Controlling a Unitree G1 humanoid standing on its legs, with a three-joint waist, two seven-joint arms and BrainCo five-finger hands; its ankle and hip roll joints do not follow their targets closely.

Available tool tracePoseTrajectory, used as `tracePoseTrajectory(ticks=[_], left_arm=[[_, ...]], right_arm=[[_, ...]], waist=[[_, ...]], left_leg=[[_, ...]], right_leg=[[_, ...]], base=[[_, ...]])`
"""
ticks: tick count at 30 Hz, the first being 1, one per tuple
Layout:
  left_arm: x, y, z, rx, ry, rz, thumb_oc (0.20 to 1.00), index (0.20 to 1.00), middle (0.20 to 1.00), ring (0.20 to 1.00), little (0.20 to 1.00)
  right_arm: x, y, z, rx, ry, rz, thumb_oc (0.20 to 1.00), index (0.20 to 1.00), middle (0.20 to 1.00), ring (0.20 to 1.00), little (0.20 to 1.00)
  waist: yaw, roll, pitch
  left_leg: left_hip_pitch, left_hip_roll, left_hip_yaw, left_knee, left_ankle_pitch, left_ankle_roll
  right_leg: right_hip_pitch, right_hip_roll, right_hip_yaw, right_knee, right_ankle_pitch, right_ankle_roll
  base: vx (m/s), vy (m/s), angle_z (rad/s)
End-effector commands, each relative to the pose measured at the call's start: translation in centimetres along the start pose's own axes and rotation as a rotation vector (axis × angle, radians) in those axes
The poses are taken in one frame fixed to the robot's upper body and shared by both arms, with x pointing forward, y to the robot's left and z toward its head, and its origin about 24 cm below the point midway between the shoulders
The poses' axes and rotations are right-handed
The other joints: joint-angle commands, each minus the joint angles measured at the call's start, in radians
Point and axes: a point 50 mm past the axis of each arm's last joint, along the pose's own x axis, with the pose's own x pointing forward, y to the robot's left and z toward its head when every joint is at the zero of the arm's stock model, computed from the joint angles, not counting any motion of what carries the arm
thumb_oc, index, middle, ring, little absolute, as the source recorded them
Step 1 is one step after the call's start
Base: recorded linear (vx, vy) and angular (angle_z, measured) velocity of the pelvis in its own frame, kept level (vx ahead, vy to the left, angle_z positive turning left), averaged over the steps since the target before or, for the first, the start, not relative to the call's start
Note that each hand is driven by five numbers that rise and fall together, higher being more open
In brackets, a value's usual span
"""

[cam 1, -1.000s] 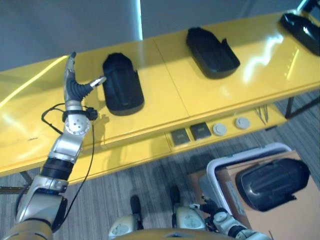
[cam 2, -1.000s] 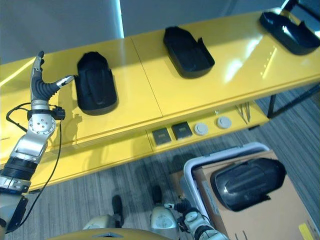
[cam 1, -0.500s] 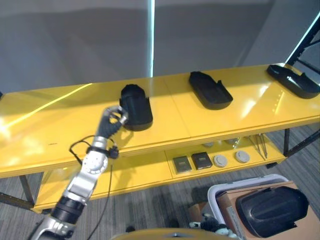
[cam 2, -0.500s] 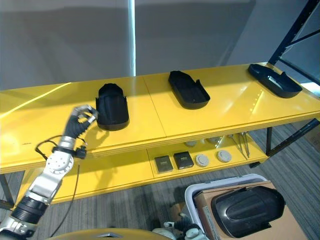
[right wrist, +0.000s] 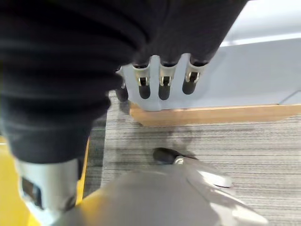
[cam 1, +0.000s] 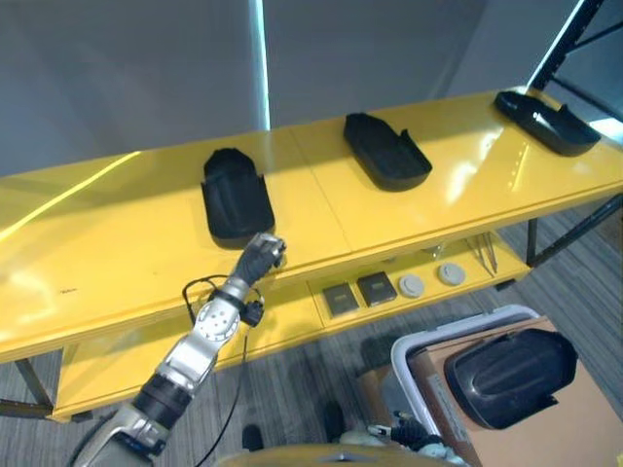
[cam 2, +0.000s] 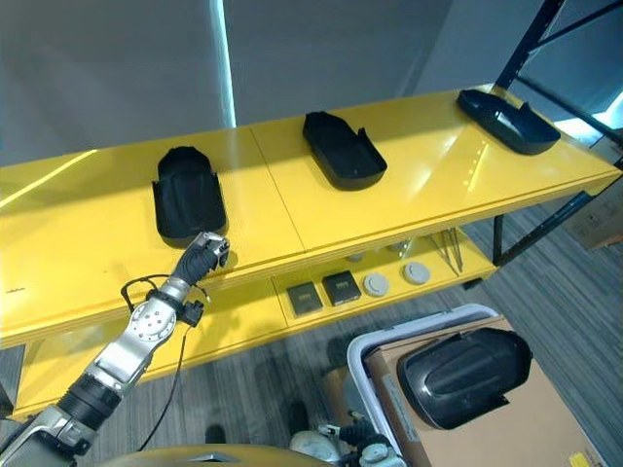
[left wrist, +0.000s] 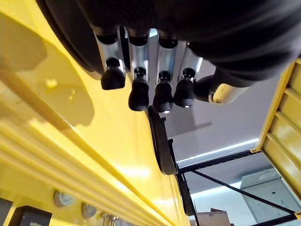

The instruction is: Move parts from the plastic box to the shelf.

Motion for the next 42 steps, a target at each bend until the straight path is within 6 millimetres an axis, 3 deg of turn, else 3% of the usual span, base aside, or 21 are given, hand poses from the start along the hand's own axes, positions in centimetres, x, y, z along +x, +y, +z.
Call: tracePoseTrajectory(ticks=[1,2,13,16,21,22,26,34,39,42], left_arm=[[3.0,3.4,3.8,0.07,-0.173,0.177,0.2,0.2,0.2,0.2,0.2],[3.6,4.5,4.1,0.124,-0.181,0.234,0.2,0.2,0.2,0.2,0.2],[5.0,7.5,4.3,0.179,-0.154,0.401,0.2,0.2,0.2,0.2,0.2],[5.1,7.8,5.3,0.183,-0.196,0.413,0.263,0.263,0.263,0.263,0.263],[3.7,7.3,7.1,0.123,-0.306,0.38,0.592,0.592,0.592,0.592,0.592],[3.1,7.1,7.0,0.102,-0.313,0.367,1.0,1.0,1.0,1.0,1.0],[0.6,5.9,7.3,0.013,-0.361,0.297,1.0,1.0,1.0,1.0,1.0],[-3.6,5.1,6.2,0.02,-0.328,0.181,1.0,1.0,1.0,1.0,1.0],[-4.2,4.9,5.8,0.014,-0.309,0.175,1.0,1.0,1.0,1.0,1.0],[-3.7,5.0,5.9,0.054,-0.317,0.18,1.0,1.0,1.0,1.0,1.0]], right_arm=[[0.0,0.6,0.1,-0.059,0.008,-0.009,1.0,1.0,1.0,1.0,1.0],[0.1,0.5,0.4,-0.056,-0.005,-0.014,1.0,1.0,1.0,1.0,1.0],[0.1,0.4,1.0,-0.121,-0.044,-0.011,1.0,1.0,1.0,1.0,1.0],[0.2,0.4,1.2,-0.128,-0.05,-0.013,1.0,1.0,1.0,1.0,1.0],[0.1,0.5,0.6,-0.097,-0.026,-0.014,1.0,1.0,1.0,1.0,1.0],[0.1,0.5,0.5,-0.09,-0.02,-0.013,1.0,1.0,1.0,1.0,1.0],[0.1,0.5,0.3,-0.047,-0.005,-0.017,1.0,1.0,1.0,1.0,1.0],[0.0,0.7,0.0,0.038,0.01,-0.009,1.0,1.0,1.0,1.0,1.0],[-0.1,0.5,-0.1,0.118,0.004,-0.034,1.0,1.0,1.0,1.0,1.0],[-0.2,0.5,0.2,0.175,-0.019,-0.058,1.0,1.0,1.0,1.0,1.0]], waist=[[-0.01,-0.01,0.054],[-0.015,-0.011,0.064],[-0.026,-0.009,0.086],[-0.026,-0.009,0.093],[-0.015,-0.01,0.087],[-0.012,-0.01,0.084],[0.009,-0.011,0.064],[0.052,-0.028,0.012],[0.05,-0.042,0.011],[0.024,-0.055,0.041]], left_leg=[[-0.013,0.07,-0.016,-0.006,0.011,-0.059],[-0.03,0.069,-0.014,-0.006,0.015,-0.059],[-0.05,0.071,-0.013,-0.006,0.022,-0.063],[-0.049,0.07,-0.011,-0.006,0.022,-0.063],[-0.031,0.067,-0.003,-0.006,0.011,-0.06],[-0.024,0.065,-0.004,-0.006,0.008,-0.059],[0.008,0.056,-0.011,-0.006,-0.011,-0.049],[0.063,0.011,-0.041,-0.006,-0.051,-0.016],[0.068,-0.015,-0.042,-0.006,-0.063,0.004],[0.055,-0.027,-0.03,-0.006,-0.063,0.018]], right_leg=[[0.059,-0.036,-0.004,0.002,-0.053,0.066],[0.04,-0.034,0.001,0.002,-0.047,0.066],[0.018,-0.035,0.007,0.002,-0.037,0.064],[0.016,-0.034,0.01,0.002,-0.035,0.065],[0.031,-0.036,0.01,0.002,-0.038,0.07],[0.039,-0.037,0.009,0.002,-0.04,0.071],[0.077,-0.05,-0.004,0.002,-0.05,0.077],[0.145,-0.09,-0.029,0.008,-0.058,0.095],[0.135,-0.115,-0.024,0.033,-0.046,0.116],[0.065,-0.128,0.021,0.103,-0.011,0.137]], base=[[-0.04,0.017,-0.11],[-0.04,0.017,-0.11],[0.0,0.002,-0.03],[0.0,0.0,0.0],[0.01,0.006,0.0],[0.04,0.027,-0.01],[0.03,0.031,0.0],[0.02,0.099,0.14],[-0.05,0.126,0.16],[-0.19,0.163,-0.04]])
